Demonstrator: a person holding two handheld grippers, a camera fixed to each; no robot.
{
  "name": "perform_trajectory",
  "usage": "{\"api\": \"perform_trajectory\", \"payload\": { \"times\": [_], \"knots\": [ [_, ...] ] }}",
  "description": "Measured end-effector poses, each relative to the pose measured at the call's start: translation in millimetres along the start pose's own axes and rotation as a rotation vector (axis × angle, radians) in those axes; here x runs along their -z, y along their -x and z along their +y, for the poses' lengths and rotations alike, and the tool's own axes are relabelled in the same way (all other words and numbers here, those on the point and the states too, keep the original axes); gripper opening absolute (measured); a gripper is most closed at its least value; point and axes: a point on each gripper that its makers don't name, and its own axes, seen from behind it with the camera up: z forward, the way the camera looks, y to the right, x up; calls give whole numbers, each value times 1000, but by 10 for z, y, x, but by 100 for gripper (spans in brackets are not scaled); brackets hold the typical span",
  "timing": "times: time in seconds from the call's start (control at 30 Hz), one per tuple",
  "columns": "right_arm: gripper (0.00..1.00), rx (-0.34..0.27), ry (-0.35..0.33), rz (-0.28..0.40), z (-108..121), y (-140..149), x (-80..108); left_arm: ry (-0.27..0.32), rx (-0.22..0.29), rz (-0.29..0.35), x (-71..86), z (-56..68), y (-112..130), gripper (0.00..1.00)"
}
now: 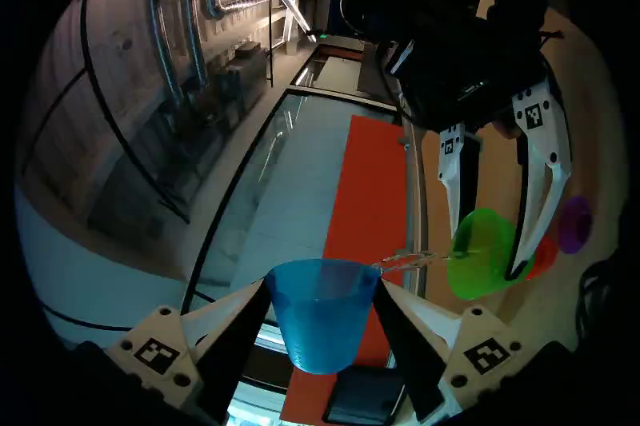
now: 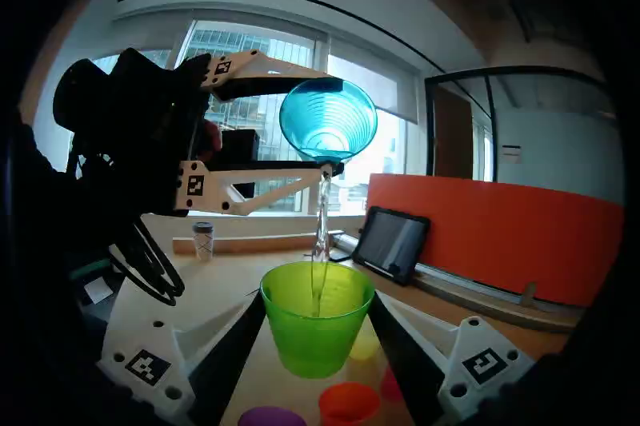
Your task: Pour water
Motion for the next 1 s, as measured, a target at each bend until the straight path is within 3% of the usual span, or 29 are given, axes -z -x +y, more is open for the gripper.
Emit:
{"api": "perform_trajectory", "payload": {
  "times": [1.0],
  "knots": [
    [91,2,19,16,60,-41,60,-28,-199,23,27,-31,-187,88]
  ]
}}
